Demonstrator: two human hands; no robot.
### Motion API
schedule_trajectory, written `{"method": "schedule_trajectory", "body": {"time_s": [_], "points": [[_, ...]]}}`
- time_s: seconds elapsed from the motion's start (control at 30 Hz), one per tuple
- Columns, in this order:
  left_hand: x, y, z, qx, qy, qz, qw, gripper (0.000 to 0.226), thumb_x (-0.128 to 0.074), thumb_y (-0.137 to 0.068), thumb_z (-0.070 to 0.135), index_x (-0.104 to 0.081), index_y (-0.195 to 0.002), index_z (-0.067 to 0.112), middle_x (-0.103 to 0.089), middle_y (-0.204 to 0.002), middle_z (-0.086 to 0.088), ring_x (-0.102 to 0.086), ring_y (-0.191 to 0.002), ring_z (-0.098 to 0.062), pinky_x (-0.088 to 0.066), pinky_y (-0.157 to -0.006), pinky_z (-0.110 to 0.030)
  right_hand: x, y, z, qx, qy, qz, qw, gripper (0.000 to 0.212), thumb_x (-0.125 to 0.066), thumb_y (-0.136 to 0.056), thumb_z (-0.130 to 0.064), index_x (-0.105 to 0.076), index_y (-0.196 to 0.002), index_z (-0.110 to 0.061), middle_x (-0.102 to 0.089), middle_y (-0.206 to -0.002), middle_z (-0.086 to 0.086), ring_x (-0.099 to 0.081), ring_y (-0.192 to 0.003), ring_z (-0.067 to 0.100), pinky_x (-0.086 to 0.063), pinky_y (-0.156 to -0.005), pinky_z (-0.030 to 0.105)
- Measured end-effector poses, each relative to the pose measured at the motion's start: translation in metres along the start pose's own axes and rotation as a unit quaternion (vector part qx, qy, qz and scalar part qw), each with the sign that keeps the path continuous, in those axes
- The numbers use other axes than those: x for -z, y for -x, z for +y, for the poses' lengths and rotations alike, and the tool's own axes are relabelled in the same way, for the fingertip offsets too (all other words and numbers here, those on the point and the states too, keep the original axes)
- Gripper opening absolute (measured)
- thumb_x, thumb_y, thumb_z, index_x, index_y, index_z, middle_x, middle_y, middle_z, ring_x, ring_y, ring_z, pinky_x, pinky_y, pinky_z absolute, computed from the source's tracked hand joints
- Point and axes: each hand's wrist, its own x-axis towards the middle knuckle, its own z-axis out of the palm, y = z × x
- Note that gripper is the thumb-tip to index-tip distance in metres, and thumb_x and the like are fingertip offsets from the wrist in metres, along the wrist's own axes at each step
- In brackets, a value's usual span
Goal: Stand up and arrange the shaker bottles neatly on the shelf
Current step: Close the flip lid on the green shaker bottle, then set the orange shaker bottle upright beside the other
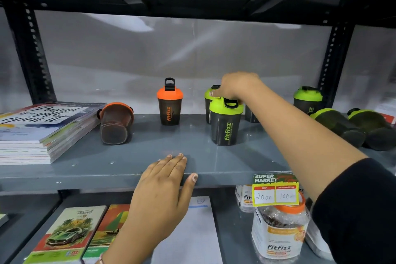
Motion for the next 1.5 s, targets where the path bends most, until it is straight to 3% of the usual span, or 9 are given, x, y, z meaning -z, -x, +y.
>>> {"method": "schedule_trajectory", "body": {"time_s": [0.13, 0.27, 0.37, 0.47, 0.6, 0.9, 1.03, 1.27, 1.5], "points": [[0.01, 0.009, -0.014, 0.001, -0.012, 0.014, 1.0, 0.066, -0.022, -0.097, 0.06, -0.044, -0.143, 0.017, -0.041, -0.148, 0.005, -0.028, -0.141, -0.015, -0.021, -0.114, -0.032, 0.015, 0.009, -0.018, -0.025, 0.024, 0.089, 0.995, 0.081, -0.031, -0.088, -0.078, -0.049, -0.137, -0.016, -0.053, -0.137, 0.01, -0.052, -0.125, 0.03, -0.039, -0.077, 0.037], [0.027, 0.02, -0.046, 0.037, -0.022, 0.026, 0.999, 0.071, -0.017, -0.095, 0.064, -0.034, -0.148, 0.02, -0.026, -0.154, 0.009, -0.01, -0.145, -0.012, -0.002, -0.114, -0.025, 0.025, 0.016, -0.067, 0.113, -0.087, 0.156, 0.977, 0.074, -0.044, -0.087, -0.074, -0.05, -0.133, -0.017, -0.059, -0.131, 0.009, -0.056, -0.118, 0.032, -0.042, -0.076, 0.036], [0.035, 0.025, -0.069, 0.055, -0.049, 0.027, 0.997, 0.072, -0.018, -0.095, 0.064, -0.04, -0.146, 0.019, -0.028, -0.154, 0.007, -0.01, -0.145, -0.014, 0.002, -0.114, -0.025, 0.024, 0.009, -0.118, 0.202, -0.223, 0.076, 0.951, 0.067, -0.057, -0.085, -0.066, -0.057, -0.126, -0.013, -0.063, -0.124, 0.01, -0.06, -0.109, 0.03, -0.051, -0.088, 0.041], [0.04, 0.029, -0.086, 0.058, -0.05, 0.012, 0.997, 0.07, -0.019, -0.094, 0.062, -0.044, -0.143, 0.02, -0.037, -0.151, 0.007, -0.02, -0.143, -0.014, -0.006, -0.116, -0.029, 0.01, -0.014, -0.169, 0.198, -0.313, -0.075, 0.926, 0.072, -0.064, -0.08, -0.067, -0.057, -0.121, -0.009, -0.064, -0.108, 0.016, -0.065, -0.084, 0.03, -0.058, -0.076, 0.04], [0.042, 0.031, -0.096, 0.045, -0.031, 0.021, 0.998, 0.054, -0.034, -0.095, 0.054, -0.058, -0.131, 0.021, -0.057, -0.134, 0.008, -0.048, -0.127, -0.014, -0.031, -0.11, -0.033, -0.012, -0.033, -0.215, 0.106, -0.323, -0.257, 0.905, 0.106, -0.065, -0.069, -0.077, -0.033, -0.15, -0.015, -0.052, -0.13, 0.031, -0.067, -0.103, 0.042, -0.058, -0.087, 0.048], [0.033, 0.033, -0.1, 0.045, -0.02, 0.068, 0.996, 0.052, -0.037, -0.094, 0.053, -0.06, -0.128, 0.02, -0.058, -0.132, 0.007, -0.05, -0.125, -0.014, -0.028, -0.11, -0.031, -0.031, -0.033, -0.25, 0.092, -0.37, -0.316, 0.869, 0.049, -0.081, -0.075, -0.039, -0.056, -0.109, -0.012, -0.063, -0.12, 0.017, -0.069, -0.1, 0.033, -0.059, -0.083, 0.051], [0.032, 0.034, -0.1, 0.047, -0.013, 0.071, 0.996, 0.053, -0.036, -0.095, 0.054, -0.059, -0.129, 0.019, -0.058, -0.133, 0.006, -0.049, -0.125, -0.014, -0.026, -0.11, -0.032, -0.024, -0.025, -0.213, 0.122, -0.479, -0.231, 0.838, 0.072, -0.086, -0.071, -0.015, -0.038, -0.125, -0.019, -0.064, -0.1, 0.015, -0.071, -0.078, 0.032, -0.059, -0.069, 0.057], [0.029, 0.033, -0.098, 0.056, -0.011, 0.081, 0.995, 0.054, -0.037, -0.094, 0.053, -0.062, -0.127, 0.018, -0.06, -0.131, 0.005, -0.052, -0.123, -0.015, -0.024, -0.11, -0.031, -0.032, -0.019, -0.134, 0.133, -0.583, -0.128, 0.791, 0.102, -0.093, -0.044, -0.006, -0.037, -0.121, -0.038, -0.049, -0.123, 0.01, -0.063, -0.105, 0.035, -0.058, -0.072, 0.062], [0.026, 0.032, -0.096, 0.059, -0.004, 0.091, 0.994, 0.054, -0.038, -0.094, 0.052, -0.063, -0.125, 0.015, -0.061, -0.129, 0.002, -0.052, -0.123, -0.019, -0.027, -0.109, -0.033, -0.04, 0.002, -0.108, 0.089, -0.402, 0.075, 0.908, 0.096, -0.094, -0.049, -0.044, -0.036, -0.121, -0.018, -0.043, -0.115, 0.004, -0.052, -0.094, 0.022, -0.047, -0.066, 0.031]]}}
